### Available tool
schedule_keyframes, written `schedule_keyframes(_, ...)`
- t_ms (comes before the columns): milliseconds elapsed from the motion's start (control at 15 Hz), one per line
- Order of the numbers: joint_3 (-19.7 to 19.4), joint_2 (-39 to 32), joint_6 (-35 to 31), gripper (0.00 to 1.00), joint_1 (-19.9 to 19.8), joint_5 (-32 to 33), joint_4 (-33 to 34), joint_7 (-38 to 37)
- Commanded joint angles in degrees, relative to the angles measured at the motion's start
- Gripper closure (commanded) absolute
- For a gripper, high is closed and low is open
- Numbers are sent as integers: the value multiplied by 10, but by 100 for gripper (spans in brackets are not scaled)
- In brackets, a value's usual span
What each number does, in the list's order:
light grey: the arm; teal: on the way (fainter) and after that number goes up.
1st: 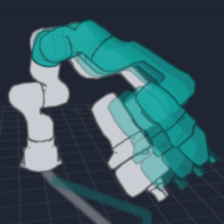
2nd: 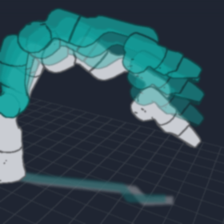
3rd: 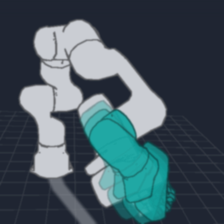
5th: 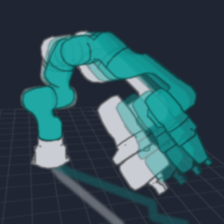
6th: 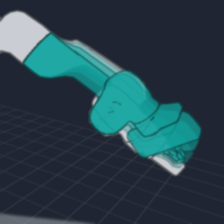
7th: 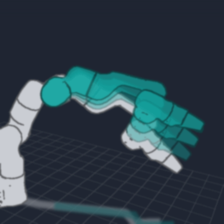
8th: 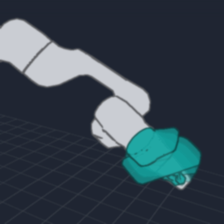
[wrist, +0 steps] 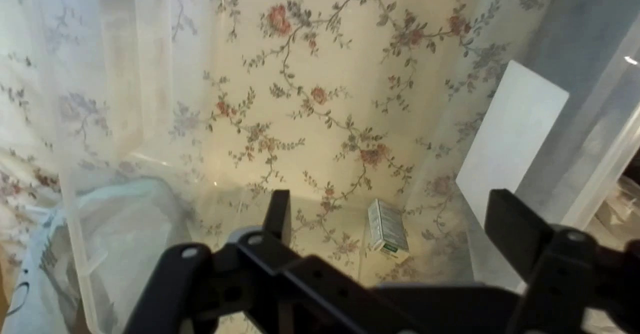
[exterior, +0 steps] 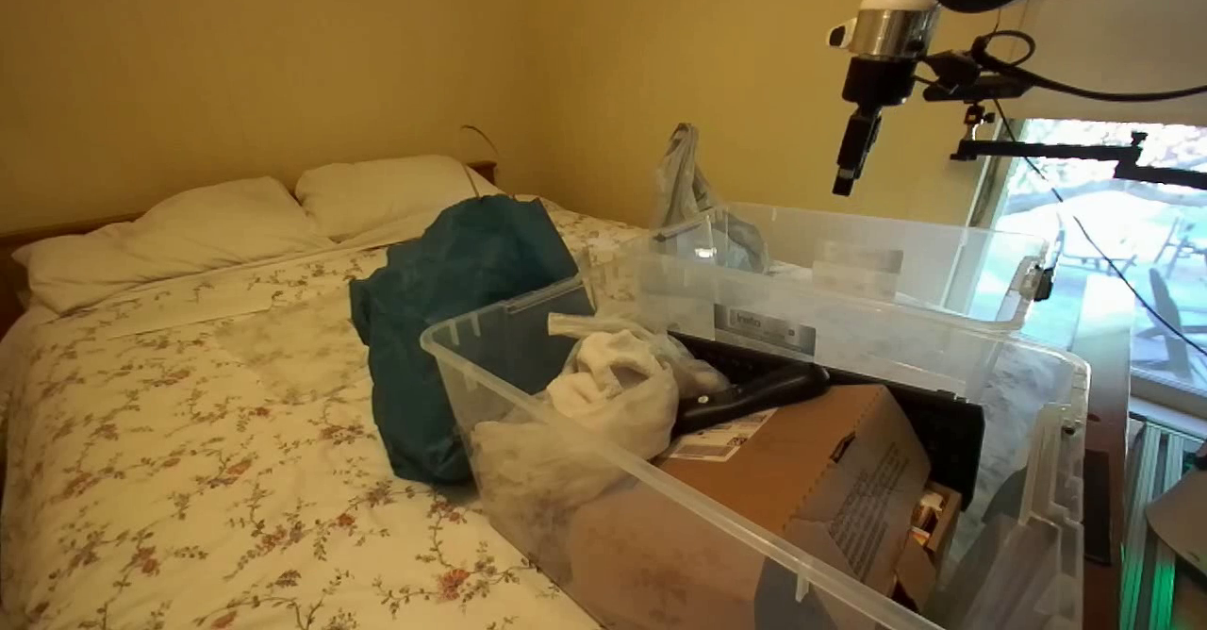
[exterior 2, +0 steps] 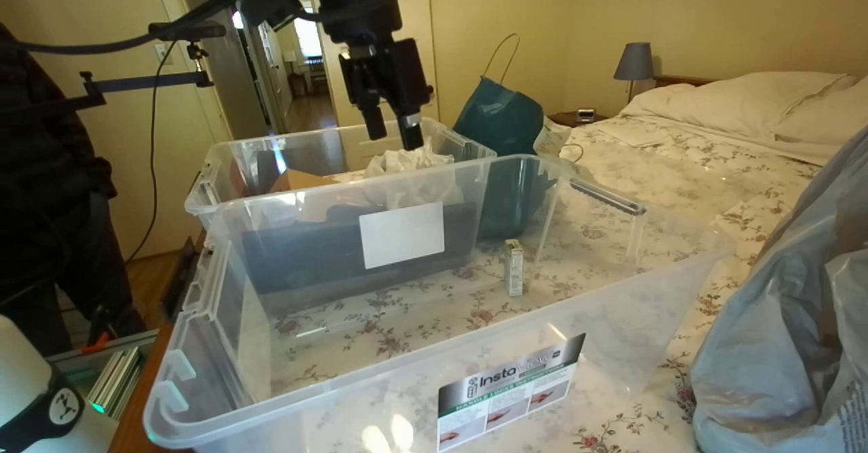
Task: Put the white item into the other container
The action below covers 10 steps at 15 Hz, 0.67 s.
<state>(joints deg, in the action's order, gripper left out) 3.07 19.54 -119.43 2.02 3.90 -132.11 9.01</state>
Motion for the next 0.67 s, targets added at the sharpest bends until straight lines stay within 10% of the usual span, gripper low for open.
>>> schedule_keyframes(0,-46,-31,-75,0,7,5,10,137)
schedule_keyframes(533,-81,-154,-249,0,45,-106,61,423)
schedule_keyframes(600,-69,-112,-226,0,23,-64,31,358)
